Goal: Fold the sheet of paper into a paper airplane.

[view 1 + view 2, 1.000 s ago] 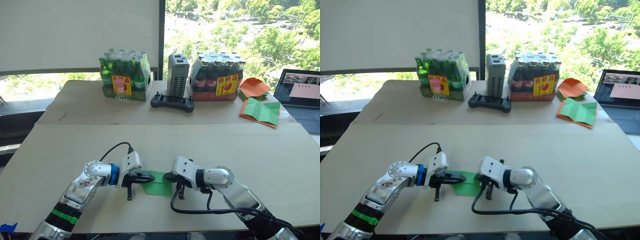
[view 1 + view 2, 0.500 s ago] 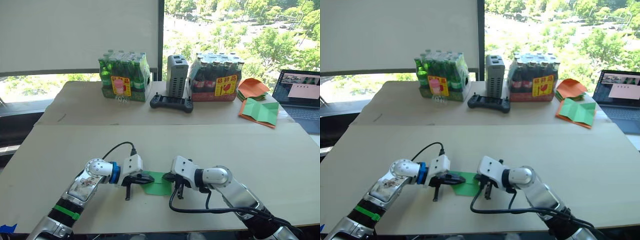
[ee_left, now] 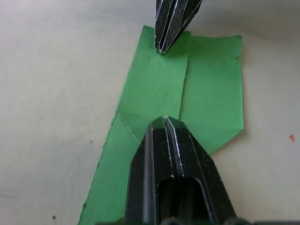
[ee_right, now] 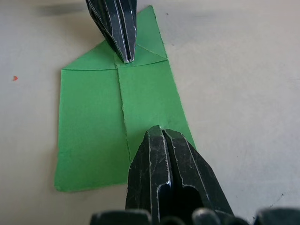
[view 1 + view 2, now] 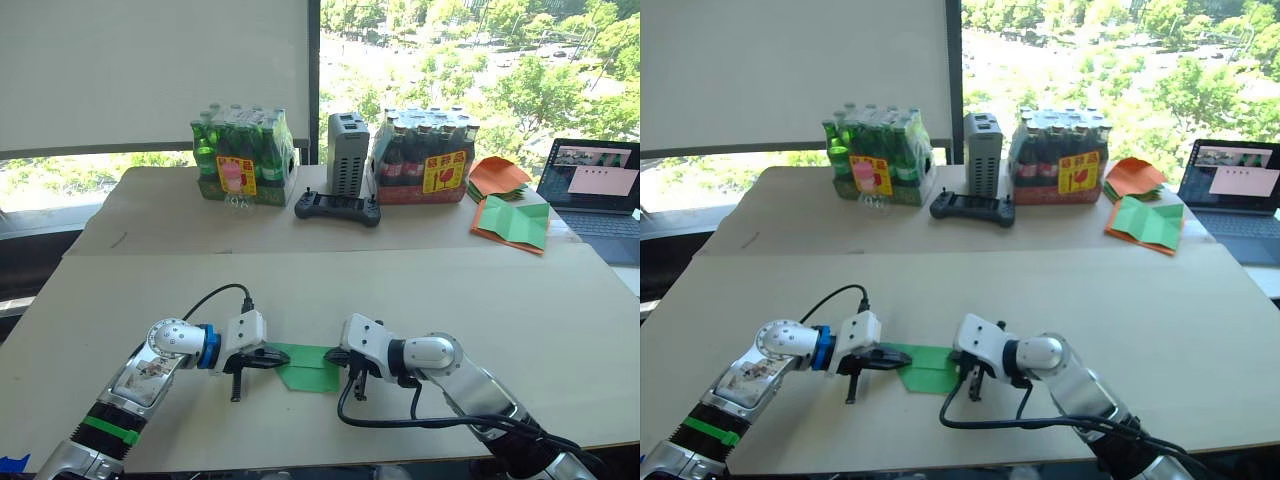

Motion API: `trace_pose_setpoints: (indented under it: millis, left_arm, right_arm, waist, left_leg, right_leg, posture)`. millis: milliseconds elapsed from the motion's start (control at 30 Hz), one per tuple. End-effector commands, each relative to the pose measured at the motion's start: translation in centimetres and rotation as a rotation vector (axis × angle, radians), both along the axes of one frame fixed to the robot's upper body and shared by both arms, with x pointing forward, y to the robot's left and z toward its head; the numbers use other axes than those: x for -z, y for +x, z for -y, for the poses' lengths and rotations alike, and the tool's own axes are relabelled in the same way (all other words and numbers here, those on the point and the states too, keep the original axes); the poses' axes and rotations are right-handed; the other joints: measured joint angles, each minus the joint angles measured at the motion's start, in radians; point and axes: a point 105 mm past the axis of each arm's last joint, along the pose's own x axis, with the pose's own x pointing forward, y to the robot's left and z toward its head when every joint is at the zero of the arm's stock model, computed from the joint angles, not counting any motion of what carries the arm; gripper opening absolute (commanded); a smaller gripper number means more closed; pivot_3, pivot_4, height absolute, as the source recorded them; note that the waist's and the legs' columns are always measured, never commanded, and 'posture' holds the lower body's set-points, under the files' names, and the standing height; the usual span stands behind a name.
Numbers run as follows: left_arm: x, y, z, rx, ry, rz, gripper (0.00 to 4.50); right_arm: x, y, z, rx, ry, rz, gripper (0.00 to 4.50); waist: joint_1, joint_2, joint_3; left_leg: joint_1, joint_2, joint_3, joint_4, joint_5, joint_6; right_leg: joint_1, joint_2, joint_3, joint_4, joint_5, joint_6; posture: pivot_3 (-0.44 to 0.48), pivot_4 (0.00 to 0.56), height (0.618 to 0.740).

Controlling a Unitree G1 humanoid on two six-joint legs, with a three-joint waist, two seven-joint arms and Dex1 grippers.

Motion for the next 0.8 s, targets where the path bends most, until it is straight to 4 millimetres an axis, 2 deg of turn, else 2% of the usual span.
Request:
trace_pose_setpoints:
  millis: [33, 100, 300, 567, 733, 800]
  left_arm:
    - [3.4, -1.2, -2.7, -0.081, 0.112, -0.128, 0.0]
    - [3.4, -1.4, -3.0, -0.09, 0.115, -0.132, 0.0]
    - [3.4, -1.7, -4.5, -0.136, 0.128, -0.136, 0.0]
    - [3.0, -1.7, -5.0, -0.157, 0.121, -0.126, 0.0]
    - [1.1, -1.0, -4.6, -0.184, 0.055, -0.078, 0.0]
    - [-1.0, -0.7, -4.1, -0.222, -0.044, -0.044, 0.0]
  right_arm:
    - [2.0, -0.3, 0.9, 0.033, -0.071, -0.067, 0.02]
    - [2.0, -0.3, 0.9, 0.032, -0.07, -0.068, 0.02]
    - [2.1, -0.4, 0.8, 0.028, -0.07, -0.071, 0.02]
    - [2.0, -0.4, 0.6, 0.023, -0.067, -0.069, 0.02]
    - [0.8, -0.3, 0.0, 0.011, -0.021, -0.035, 0.02]
    - [-0.7, -0.5, -0.5, -0.005, 0.039, 0.0, 0.02]
  waist:
    - [0.0, 0.001, 0.0]
    - [0.0, 0.001, 0.0]
    - [-0.001, 0.003, -0.001]
    - [-0.001, 0.004, -0.002]
    - [-0.004, 0.005, -0.002]
    - [-0.004, 0.005, -0.002]
  left_leg:
    - [0.002, 0.0, 0.0, -0.001, 0.0, 0.0]
    - [0.006, 0.001, 0.0, -0.003, -0.001, 0.001]
    - [0.007, 0.001, 0.0, -0.004, -0.001, 0.001]
    - [0.007, 0.001, 0.0, -0.005, -0.001, 0.001]
    - [0.007, 0.001, 0.0, -0.005, -0.001, 0.001]
    - [0.006, 0.001, 0.0, -0.005, -0.001, 0.001]
  right_leg:
    - [0.002, 0.0, 0.0, -0.001, 0.0, 0.0]
    - [0.008, 0.001, -0.001, -0.006, 0.0, 0.0]
    - [0.008, 0.001, -0.001, -0.006, 0.0, 0.0]
    - [0.008, 0.001, -0.001, -0.006, 0.0, 0.0]
    - [0.008, 0.001, -0.001, -0.006, 0.0, 0.0]
    - [0.007, 0.002, -0.001, -0.006, 0.0, 0.0]
  posture:
    - [0.0, 0.15, 0.678]
    - [0.0, 0.15, 0.678]
    - [0.0, 0.15, 0.678]
    - [0.0, 0.15, 0.678]
    - [0.0, 0.15, 0.678]
    - [0.0, 0.15, 0.678]
